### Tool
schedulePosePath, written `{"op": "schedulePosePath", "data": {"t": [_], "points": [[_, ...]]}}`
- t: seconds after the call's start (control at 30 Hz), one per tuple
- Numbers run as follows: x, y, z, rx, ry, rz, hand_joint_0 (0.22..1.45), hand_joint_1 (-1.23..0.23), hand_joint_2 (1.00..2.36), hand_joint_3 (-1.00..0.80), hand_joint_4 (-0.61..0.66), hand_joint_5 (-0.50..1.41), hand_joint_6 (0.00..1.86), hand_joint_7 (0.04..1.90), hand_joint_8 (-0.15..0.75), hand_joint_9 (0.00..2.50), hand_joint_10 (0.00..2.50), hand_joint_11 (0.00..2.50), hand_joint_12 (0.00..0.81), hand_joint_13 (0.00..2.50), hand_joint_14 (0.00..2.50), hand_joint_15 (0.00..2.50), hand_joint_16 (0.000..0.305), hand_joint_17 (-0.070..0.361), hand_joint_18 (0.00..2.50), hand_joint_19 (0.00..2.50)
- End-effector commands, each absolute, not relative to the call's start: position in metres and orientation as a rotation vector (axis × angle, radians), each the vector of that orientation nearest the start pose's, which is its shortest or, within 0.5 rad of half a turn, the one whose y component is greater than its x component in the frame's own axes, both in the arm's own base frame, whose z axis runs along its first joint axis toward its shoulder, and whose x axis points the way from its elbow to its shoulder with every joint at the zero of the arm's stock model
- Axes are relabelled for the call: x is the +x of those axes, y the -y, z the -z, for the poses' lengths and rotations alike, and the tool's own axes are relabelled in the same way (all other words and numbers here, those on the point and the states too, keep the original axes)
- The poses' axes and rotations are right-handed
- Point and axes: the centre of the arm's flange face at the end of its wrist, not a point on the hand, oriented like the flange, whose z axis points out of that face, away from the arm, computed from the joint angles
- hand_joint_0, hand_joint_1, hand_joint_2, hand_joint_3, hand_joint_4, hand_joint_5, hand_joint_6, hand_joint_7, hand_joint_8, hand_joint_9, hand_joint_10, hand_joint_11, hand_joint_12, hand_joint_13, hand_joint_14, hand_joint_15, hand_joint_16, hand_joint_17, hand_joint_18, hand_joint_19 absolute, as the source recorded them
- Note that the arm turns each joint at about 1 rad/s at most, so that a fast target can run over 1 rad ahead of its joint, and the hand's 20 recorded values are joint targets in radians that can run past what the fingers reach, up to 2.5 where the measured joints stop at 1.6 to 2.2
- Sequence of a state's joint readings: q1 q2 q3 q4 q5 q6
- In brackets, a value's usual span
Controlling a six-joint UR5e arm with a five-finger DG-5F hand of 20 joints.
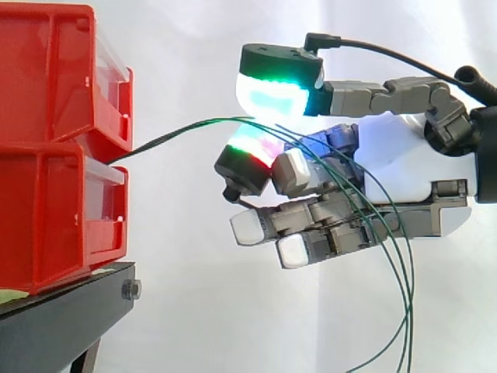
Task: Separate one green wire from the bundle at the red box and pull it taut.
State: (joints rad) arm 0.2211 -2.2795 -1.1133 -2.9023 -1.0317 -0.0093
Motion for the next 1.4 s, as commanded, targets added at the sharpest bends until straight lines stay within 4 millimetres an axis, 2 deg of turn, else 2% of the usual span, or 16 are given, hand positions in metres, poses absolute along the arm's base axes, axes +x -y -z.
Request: {"op": "schedulePosePath", "data": {"t": [0.0, 0.23, 0.57, 0.8, 0.97, 1.07, 1.2, 1.27, 1.37], "points": [[0.763, 0.017, -0.288, 1.342, -0.986, -0.958, 0.6, -0.78, 1.02, 0.01, 0.09, -0.13, 0.89, 1.43, 0.343, 1.19, 0.02, 0.76, 0.405, 0.9, 0.02, 0.43, 0.059, 0.134, 0.93, 0.54], [0.763, 0.017, -0.289, 1.342, -0.985, -0.956, 0.6, -0.77, 1.02, 0.06, 0.05, -0.12, 0.88, 1.45, 0.34, 1.21, 0.02, 0.73, 0.414, 0.9, 0.01, 0.41, 0.062, 0.14, 0.95, 0.53], [0.743, 0.02, -0.319, 1.367, -1.045, -0.896, 0.6, -0.78, 1.01, 0.09, 0.02, -0.1, 0.88, 1.48, 0.336, 1.18, 0.02, 0.69, 0.425, 0.87, 0.01, 0.39, 0.064, 0.145, 0.92, 0.5], [0.735, 0.017, -0.317, 1.393, -1.095, -0.858, 0.6, -0.78, 1.01, 0.1, 0.02, -0.1, 0.88, 1.47, 0.337, 1.18, 0.02, 0.69, 0.43, 0.87, 0.01, 0.39, 0.065, 0.147, 0.91, 0.49], [0.734, 0.014, -0.317, 1.421, -1.068, -0.87, 0.6, -0.79, 1.01, 0.09, 0.02, -0.1, 0.88, 1.47, 0.337, 1.1, 0.02, 0.63, 0.464, 0.87, 0.01, 0.33, 0.068, 0.152, 0.92, 0.45], [0.729, 0.012, -0.315, 1.467, -1.047, -0.861, 0.6, -0.78, 1.01, 0.09, 0.03, -0.1, 0.88, 1.46, 0.344, 1.09, 0.02, 0.64, 0.472, 0.95, 0.01, 0.33, 0.069, 0.156, 0.98, 0.44], [0.722, 0.012, -0.314, 1.547, -0.968, -0.84, 0.6, -0.78, 1.01, 0.08, 0.05, -0.1, 0.88, 1.45, 0.351, 1.14, 0.02, 0.75, 0.46, 1.03, 0.01, 0.4, 0.068, 0.154, 1.0, 0.44], [0.72, 0.011, -0.313, 1.572, -0.921, -0.83, 0.61, -0.77, 1.02, 0.07, 0.06, -0.11, 0.88, 1.44, 0.364, 1.22, 0.02, 0.96, 0.434, 1.2, 0.02, 0.63, 0.065, 0.147, 1.01, 0.48], [0.718, 0.011, -0.315, 1.578, -0.898, -0.817, 0.61, -0.77, 1.02, 0.06, 0.06, -0.11, 0.89, 1.43, 0.358, 1.22, 0.02, 1.08, 0.428, 1.21, 0.02, 0.71, 0.064, 0.143, 1.0, 0.48]]}}
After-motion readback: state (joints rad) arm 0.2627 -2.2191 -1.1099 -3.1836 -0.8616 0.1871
